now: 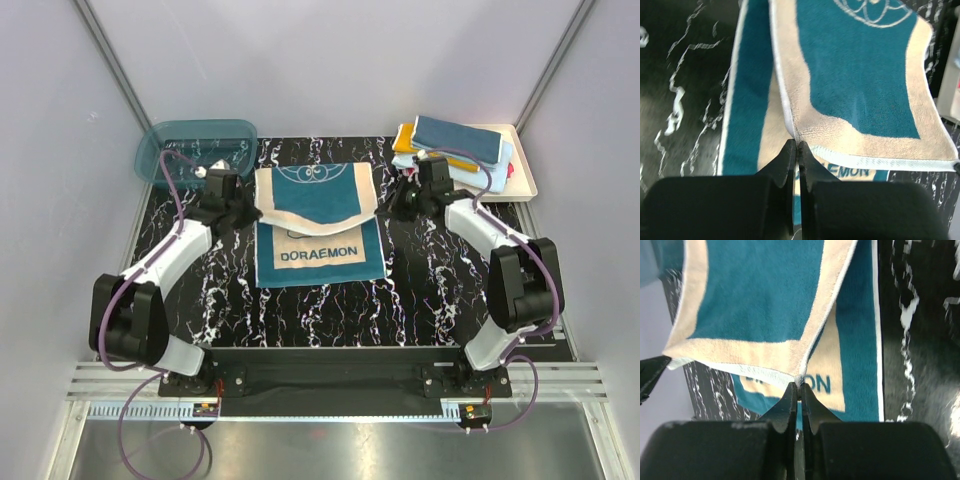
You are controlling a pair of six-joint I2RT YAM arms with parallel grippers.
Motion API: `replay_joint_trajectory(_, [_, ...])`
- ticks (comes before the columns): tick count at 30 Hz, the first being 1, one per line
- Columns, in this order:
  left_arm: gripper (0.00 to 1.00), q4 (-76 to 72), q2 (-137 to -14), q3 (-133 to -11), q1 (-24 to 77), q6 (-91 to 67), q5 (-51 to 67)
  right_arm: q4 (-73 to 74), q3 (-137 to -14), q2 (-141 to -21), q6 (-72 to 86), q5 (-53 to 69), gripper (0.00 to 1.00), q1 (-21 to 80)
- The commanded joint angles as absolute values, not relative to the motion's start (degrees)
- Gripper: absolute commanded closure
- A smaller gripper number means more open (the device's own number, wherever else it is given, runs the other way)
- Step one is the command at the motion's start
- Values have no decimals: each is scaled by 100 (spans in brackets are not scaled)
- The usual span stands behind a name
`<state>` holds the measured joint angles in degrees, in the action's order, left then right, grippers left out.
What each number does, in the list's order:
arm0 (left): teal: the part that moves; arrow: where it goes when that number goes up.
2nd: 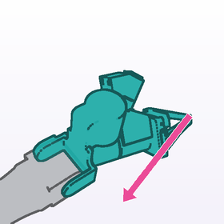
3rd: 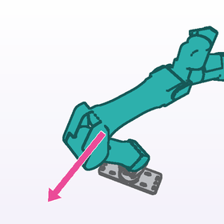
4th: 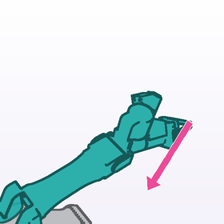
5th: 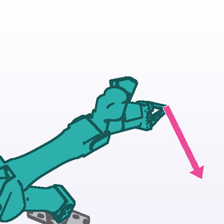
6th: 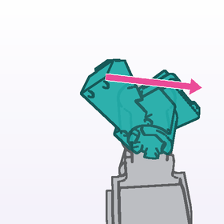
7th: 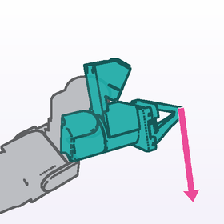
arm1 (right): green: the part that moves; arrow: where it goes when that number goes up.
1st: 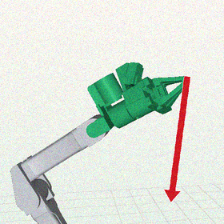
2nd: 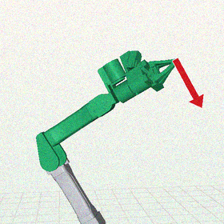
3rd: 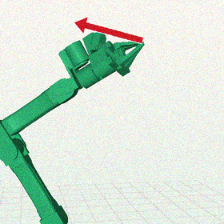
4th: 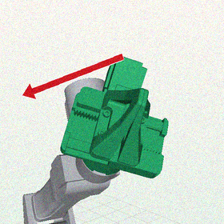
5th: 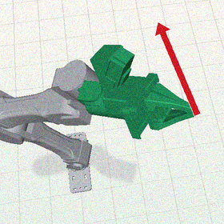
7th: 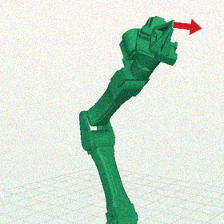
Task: Fold and stack the towels
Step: Fold the towel
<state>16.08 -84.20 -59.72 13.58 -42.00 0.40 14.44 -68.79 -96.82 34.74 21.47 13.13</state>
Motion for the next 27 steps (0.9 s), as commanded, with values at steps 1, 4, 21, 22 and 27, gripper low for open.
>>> replay_joint_trajectory(1, [100,1670,-8007,-5766,1389,-4438,-211,1169,-6505,-9378,3709,2013,100,1441])
replay_joint_trajectory(4, [100,1836,-7998,-5722,1389,-4447,-53,1116,-6293,-9282,3700,1925,100,1494])
replay_joint_trajectory(21, [100,2030,-7875,-5308,1327,-4456,422,1327,-5950,-8851,3481,1723,100,1485])
replay_joint_trajectory(22, [100,2056,-7788,-5317,1292,-4447,431,1405,-5994,-8781,3463,1714,100,1485])
replay_joint_trajectory(27, [100,2302,-7445,-5493,1213,-4351,378,1634,-6248,-8535,3401,1652,100,1477])
